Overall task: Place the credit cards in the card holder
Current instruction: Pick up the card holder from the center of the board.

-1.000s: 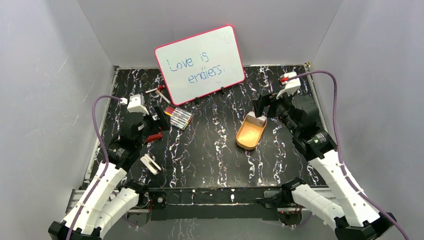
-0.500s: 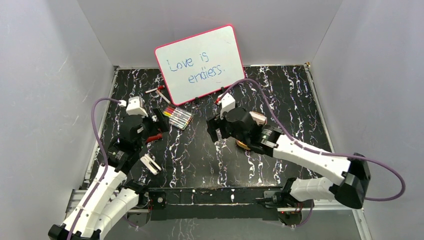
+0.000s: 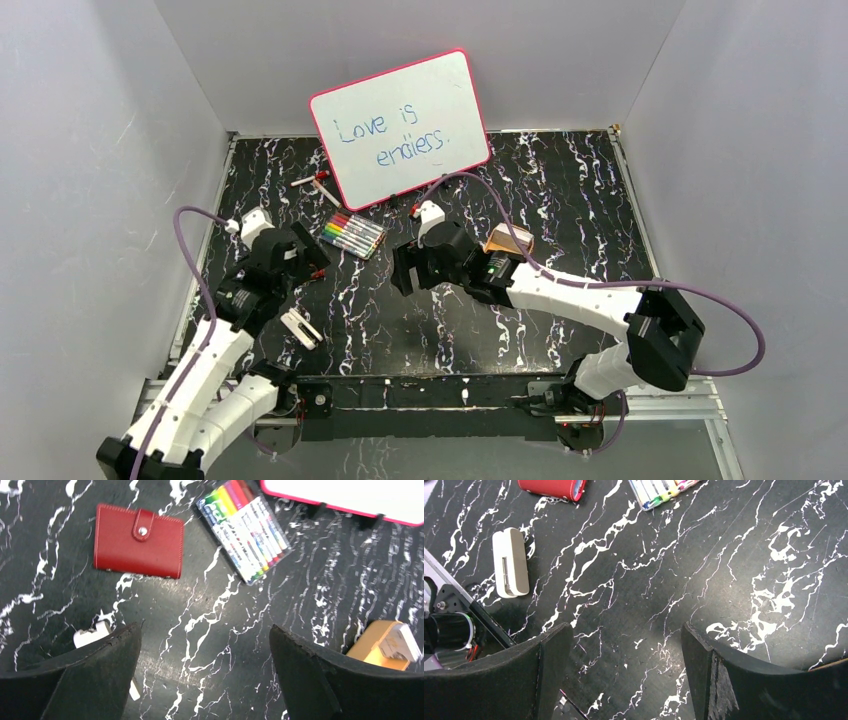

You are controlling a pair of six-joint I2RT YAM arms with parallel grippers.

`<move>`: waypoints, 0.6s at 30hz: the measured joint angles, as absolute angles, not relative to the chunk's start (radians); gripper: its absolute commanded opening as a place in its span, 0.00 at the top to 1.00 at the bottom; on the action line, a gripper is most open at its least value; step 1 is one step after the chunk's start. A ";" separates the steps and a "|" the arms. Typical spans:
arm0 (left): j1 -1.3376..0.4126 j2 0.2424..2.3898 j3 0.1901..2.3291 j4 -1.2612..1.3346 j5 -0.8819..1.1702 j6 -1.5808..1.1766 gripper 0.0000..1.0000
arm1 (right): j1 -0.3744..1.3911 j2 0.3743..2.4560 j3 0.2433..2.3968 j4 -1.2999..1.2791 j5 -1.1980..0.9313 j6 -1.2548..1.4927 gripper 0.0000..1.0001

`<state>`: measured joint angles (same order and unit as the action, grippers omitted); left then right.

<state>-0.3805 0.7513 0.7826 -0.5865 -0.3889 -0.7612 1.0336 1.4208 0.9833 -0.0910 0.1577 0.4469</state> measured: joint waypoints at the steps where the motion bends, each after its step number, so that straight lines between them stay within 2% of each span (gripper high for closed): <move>1: -0.380 0.773 0.783 -0.600 -0.394 -0.792 0.05 | 1.034 1.421 0.983 -0.088 0.153 0.449 0.12; 7: -0.294 1.003 0.787 -0.632 -0.348 -0.965 0.07 | 1.034 1.410 0.983 -0.070 0.147 0.448 0.12; 13: -0.071 1.120 0.789 -0.594 -0.257 -1.064 0.06 | 1.034 1.330 0.951 -0.064 0.146 0.443 0.12; 18: 0.002 1.215 0.818 -0.570 -0.248 -1.093 0.06 | 1.034 1.284 0.931 -0.064 0.146 0.438 0.11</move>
